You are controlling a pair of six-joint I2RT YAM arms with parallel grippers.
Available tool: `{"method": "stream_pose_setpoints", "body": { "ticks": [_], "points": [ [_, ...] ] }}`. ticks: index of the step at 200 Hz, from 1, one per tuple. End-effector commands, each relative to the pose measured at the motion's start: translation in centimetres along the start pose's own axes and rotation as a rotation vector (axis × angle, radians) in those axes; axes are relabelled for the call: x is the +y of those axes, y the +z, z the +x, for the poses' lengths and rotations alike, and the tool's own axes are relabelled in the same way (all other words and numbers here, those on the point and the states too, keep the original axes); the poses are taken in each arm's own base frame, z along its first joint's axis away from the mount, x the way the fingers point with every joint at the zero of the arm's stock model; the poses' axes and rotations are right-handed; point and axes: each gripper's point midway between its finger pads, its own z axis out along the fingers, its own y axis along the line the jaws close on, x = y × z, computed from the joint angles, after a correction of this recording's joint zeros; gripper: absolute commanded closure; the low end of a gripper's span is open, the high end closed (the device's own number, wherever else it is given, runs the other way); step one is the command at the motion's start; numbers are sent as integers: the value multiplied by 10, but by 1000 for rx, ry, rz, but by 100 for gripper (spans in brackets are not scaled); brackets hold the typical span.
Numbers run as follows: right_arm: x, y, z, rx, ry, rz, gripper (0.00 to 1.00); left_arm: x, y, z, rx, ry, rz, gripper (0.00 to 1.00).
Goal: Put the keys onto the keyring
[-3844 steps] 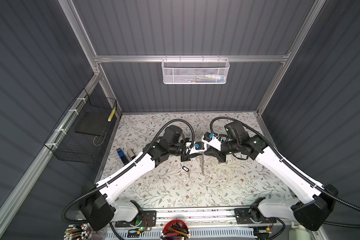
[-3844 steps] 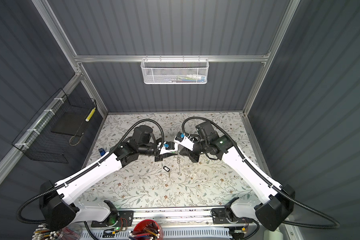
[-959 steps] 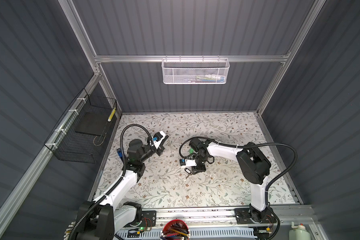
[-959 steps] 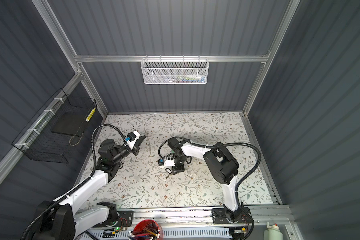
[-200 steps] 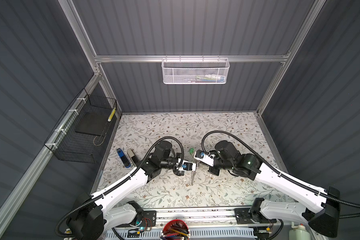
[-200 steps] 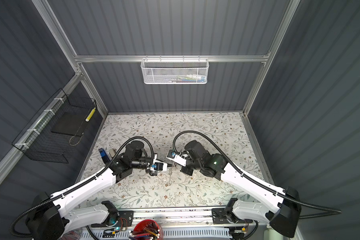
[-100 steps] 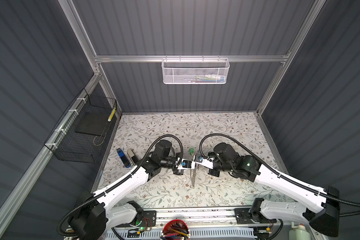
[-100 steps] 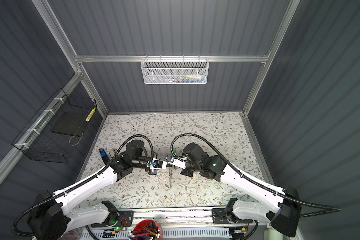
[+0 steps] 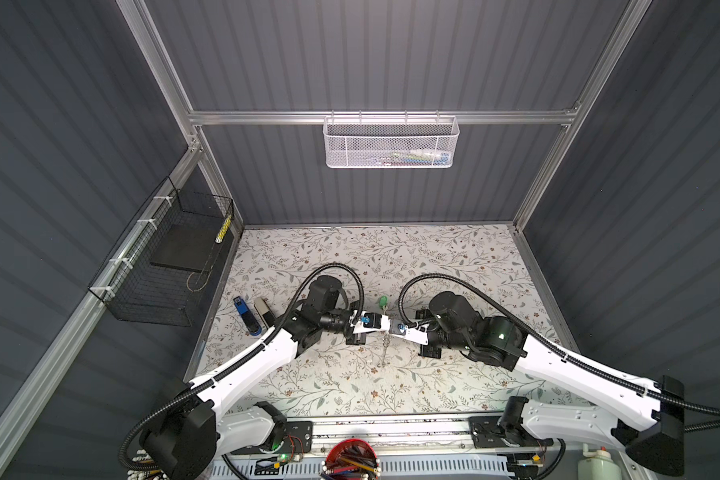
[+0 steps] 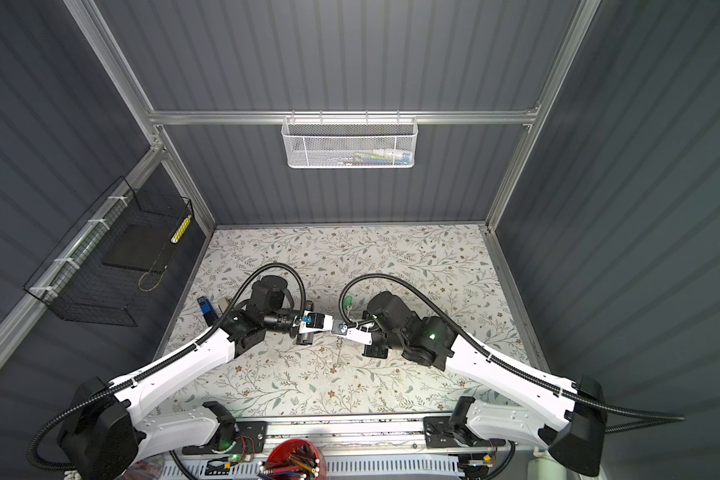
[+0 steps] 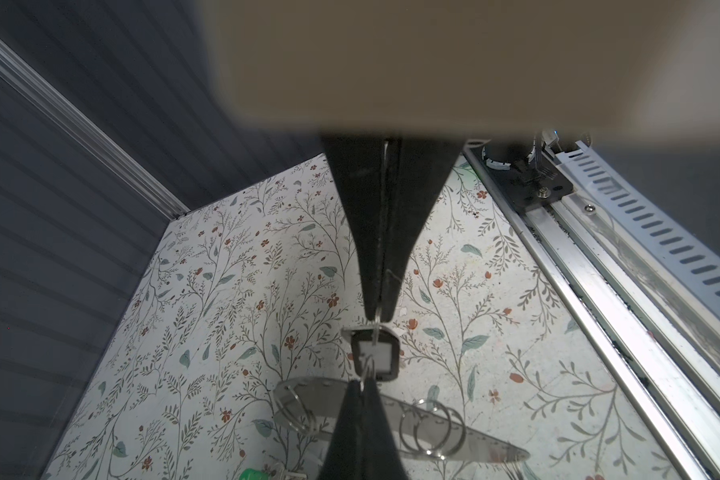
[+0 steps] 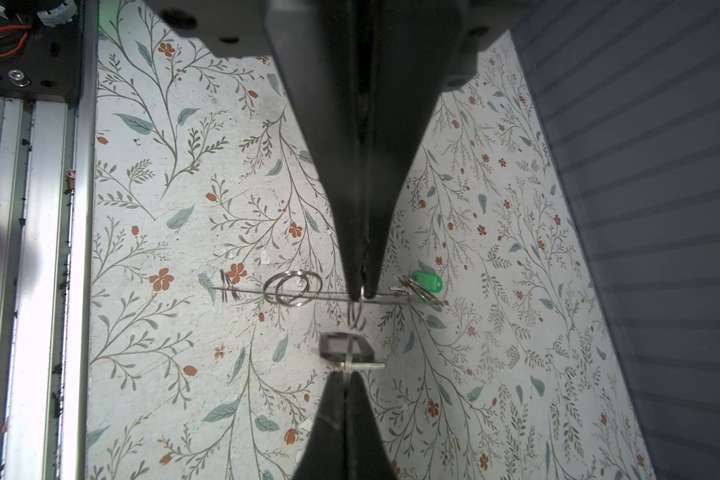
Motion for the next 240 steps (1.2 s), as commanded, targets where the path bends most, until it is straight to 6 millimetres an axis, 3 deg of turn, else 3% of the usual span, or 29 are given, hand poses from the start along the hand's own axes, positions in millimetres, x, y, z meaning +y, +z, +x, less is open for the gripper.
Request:
{"method": "stream_pose_setpoints", "body": {
  "ticks": [1, 77, 88, 240],
  "points": [
    [1, 2, -4, -6, -30, 7, 100, 4, -1, -11, -26, -12, 14, 100],
    [-15, 1, 1, 40, -8, 94, 100, 1, -2, -13, -39, -4, 38, 100],
    [-14, 10, 5, 63, -5, 83, 100, 0, -1, -14, -43, -3, 45, 100],
    [-16, 4, -18, -32, -47, 82, 100, 0, 7, -5, -23, -40, 90, 100]
  ]
}}
